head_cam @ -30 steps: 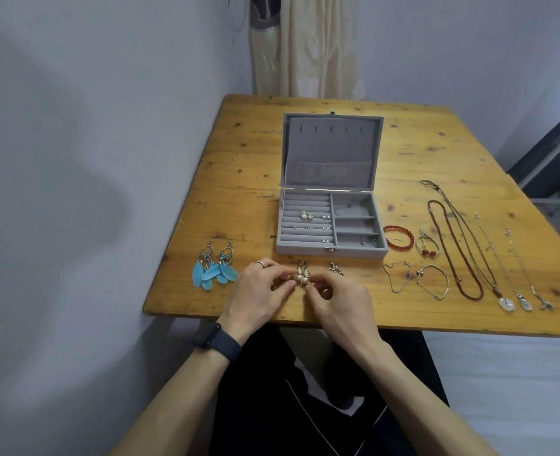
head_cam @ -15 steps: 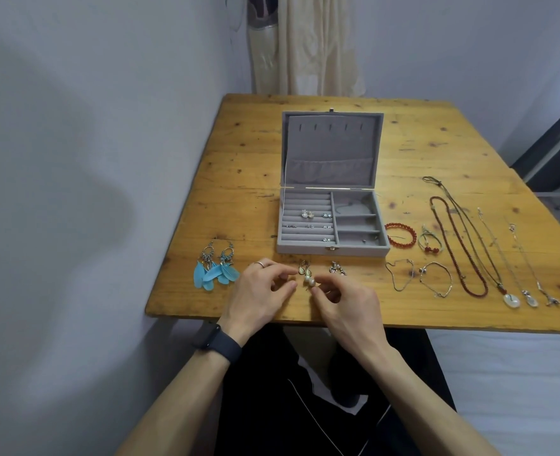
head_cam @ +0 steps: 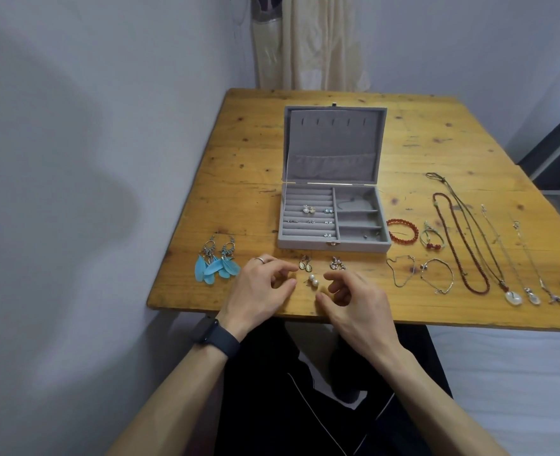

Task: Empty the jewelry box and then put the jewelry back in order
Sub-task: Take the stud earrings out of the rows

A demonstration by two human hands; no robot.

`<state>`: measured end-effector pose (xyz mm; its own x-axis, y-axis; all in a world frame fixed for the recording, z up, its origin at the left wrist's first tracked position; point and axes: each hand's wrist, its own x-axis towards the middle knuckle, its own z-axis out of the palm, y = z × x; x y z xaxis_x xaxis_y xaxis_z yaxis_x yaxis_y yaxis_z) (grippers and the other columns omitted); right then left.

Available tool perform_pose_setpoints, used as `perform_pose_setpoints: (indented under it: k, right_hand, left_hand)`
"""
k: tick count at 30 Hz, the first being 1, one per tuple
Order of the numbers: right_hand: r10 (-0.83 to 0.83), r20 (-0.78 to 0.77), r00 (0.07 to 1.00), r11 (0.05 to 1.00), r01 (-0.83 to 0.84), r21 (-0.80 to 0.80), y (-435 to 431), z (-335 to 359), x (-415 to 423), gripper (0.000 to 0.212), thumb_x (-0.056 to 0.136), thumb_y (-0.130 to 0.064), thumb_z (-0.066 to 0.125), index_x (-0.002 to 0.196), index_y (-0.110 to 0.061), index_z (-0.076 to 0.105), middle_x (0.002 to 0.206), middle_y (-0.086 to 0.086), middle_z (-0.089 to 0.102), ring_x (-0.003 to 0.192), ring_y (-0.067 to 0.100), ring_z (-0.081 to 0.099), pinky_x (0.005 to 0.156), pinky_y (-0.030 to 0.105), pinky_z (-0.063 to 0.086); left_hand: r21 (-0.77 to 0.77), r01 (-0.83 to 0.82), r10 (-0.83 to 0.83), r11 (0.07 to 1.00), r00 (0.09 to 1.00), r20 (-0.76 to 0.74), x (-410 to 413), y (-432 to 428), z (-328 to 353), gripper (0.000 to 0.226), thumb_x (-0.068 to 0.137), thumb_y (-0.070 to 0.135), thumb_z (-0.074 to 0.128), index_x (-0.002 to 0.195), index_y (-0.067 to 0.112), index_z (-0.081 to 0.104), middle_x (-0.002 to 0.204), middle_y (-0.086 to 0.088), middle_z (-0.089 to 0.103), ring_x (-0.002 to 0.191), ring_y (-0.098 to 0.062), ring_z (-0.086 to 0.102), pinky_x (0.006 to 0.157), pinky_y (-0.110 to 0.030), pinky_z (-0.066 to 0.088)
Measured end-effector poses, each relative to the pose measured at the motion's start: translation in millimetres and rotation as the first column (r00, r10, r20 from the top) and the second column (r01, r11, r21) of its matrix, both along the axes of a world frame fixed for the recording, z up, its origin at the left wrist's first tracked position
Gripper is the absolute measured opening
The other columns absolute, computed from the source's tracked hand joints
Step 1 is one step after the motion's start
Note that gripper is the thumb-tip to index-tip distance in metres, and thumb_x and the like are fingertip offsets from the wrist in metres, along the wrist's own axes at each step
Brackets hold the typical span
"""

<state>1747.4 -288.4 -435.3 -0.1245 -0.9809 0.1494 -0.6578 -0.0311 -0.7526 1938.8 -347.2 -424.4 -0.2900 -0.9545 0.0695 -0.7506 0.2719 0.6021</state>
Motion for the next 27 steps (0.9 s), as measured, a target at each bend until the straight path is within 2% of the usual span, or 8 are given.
perform_pose_setpoints:
  k: [3, 5, 9, 11, 16, 21, 24, 27]
  right_hand:
    - [0.030, 0.010, 0.999, 0.999, -0.030, -0.037, -3, 7, -4, 0.025, 0.083, -0.024, 0.078, 0.107, -0.024, 0.070, 0.087, -0.014, 0.062, 0.076, 0.005, 0.061, 0.071, 0.022, 0.052]
    - [0.040, -0.009, 0.999, 0.996, -0.041, -0.078, -9, 14, -8, 0.023, 0.085, -0.023, 0.076, 0.107, -0.023, 0.071, 0.092, -0.015, 0.063, 0.077, 0.002, 0.061, 0.071, 0.014, 0.048]
    - [0.021, -0.087, 0.996, 0.990, -0.033, -0.137, -41, 35, -20, 0.022, 0.088, -0.024, 0.073, 0.110, -0.024, 0.071, 0.095, -0.014, 0.061, 0.079, -0.006, 0.058, 0.070, 0.003, 0.041]
    - [0.026, -0.127, 0.992, 0.990, -0.043, -0.132, -64, 43, -24, 0.024, 0.091, -0.026, 0.070, 0.114, -0.023, 0.069, 0.100, -0.012, 0.060, 0.081, -0.002, 0.058, 0.071, 0.006, 0.044]
    - [0.013, -0.298, 0.955, 0.998, -0.031, -0.055, -121, 47, -27, 0.029, 0.094, -0.036, 0.062, 0.122, -0.027, 0.067, 0.113, -0.006, 0.064, 0.099, 0.011, 0.056, 0.085, 0.029, 0.052]
    - [0.041, -0.495, 0.868, 0.999, -0.021, 0.046, -151, 40, -23, 0.037, 0.098, -0.048, 0.049, 0.129, -0.034, 0.063, 0.120, -0.004, 0.062, 0.107, 0.018, 0.049, 0.091, 0.035, 0.047]
    - [0.059, -0.524, 0.850, 0.997, -0.030, 0.064, -158, 33, -23, 0.037, 0.099, -0.051, 0.043, 0.128, -0.038, 0.063, 0.115, -0.005, 0.061, 0.104, 0.017, 0.047, 0.087, 0.035, 0.046]
    - [0.084, -0.533, 0.842, 0.996, -0.067, 0.050, -160, 27, -25, 0.036, 0.100, -0.055, 0.041, 0.129, -0.046, 0.061, 0.111, -0.006, 0.059, 0.103, 0.018, 0.045, 0.084, 0.036, 0.044]
  left_hand:
    - [-0.003, 0.001, -0.001, 1.000, 1.000, -0.020, 0, -3, 5, 0.022, 0.090, 0.036, 0.067, 0.112, 0.037, 0.070, 0.102, 0.017, 0.060, 0.086, 0.003, 0.055, 0.074, -0.018, 0.048]
    - [-0.019, -0.005, 0.005, 1.000, 1.000, -0.029, 0, -8, 9, 0.022, 0.091, 0.034, 0.066, 0.113, 0.037, 0.070, 0.102, 0.018, 0.059, 0.087, 0.003, 0.055, 0.073, -0.014, 0.045]
    - [-0.114, -0.024, 0.020, 0.993, 0.999, -0.029, -5, -37, 29, 0.023, 0.092, 0.031, 0.066, 0.114, 0.034, 0.069, 0.101, 0.016, 0.061, 0.089, -0.001, 0.055, 0.072, -0.018, 0.050]
    - [-0.155, -0.025, 0.025, 0.988, 1.000, -0.007, -11, -56, 40, 0.022, 0.093, 0.031, 0.064, 0.116, 0.033, 0.067, 0.101, 0.014, 0.061, 0.091, -0.002, 0.054, 0.071, -0.019, 0.050]
    - [-0.193, -0.020, 0.043, 0.981, 0.993, 0.114, -32, -97, 51, 0.027, 0.095, 0.036, 0.060, 0.121, 0.032, 0.064, 0.108, 0.012, 0.062, 0.103, -0.006, 0.052, 0.079, -0.024, 0.049]
    - [-0.203, 0.012, 0.045, 0.979, 0.961, 0.272, -53, -120, 45, 0.034, 0.097, 0.043, 0.054, 0.126, 0.029, 0.065, 0.117, 0.005, 0.060, 0.114, -0.014, 0.050, 0.091, -0.032, 0.050]
    - [-0.191, 0.043, 0.035, 0.981, 0.921, 0.388, -58, -125, 41, 0.036, 0.099, 0.045, 0.048, 0.125, 0.028, 0.067, 0.115, 0.002, 0.057, 0.111, -0.017, 0.048, 0.091, -0.035, 0.047]
    - [-0.187, 0.045, 0.033, 0.981, 0.918, 0.394, -58, -127, 37, 0.035, 0.099, 0.047, 0.049, 0.120, 0.028, 0.069, 0.113, 0.002, 0.058, 0.110, -0.018, 0.049, 0.089, -0.035, 0.048]
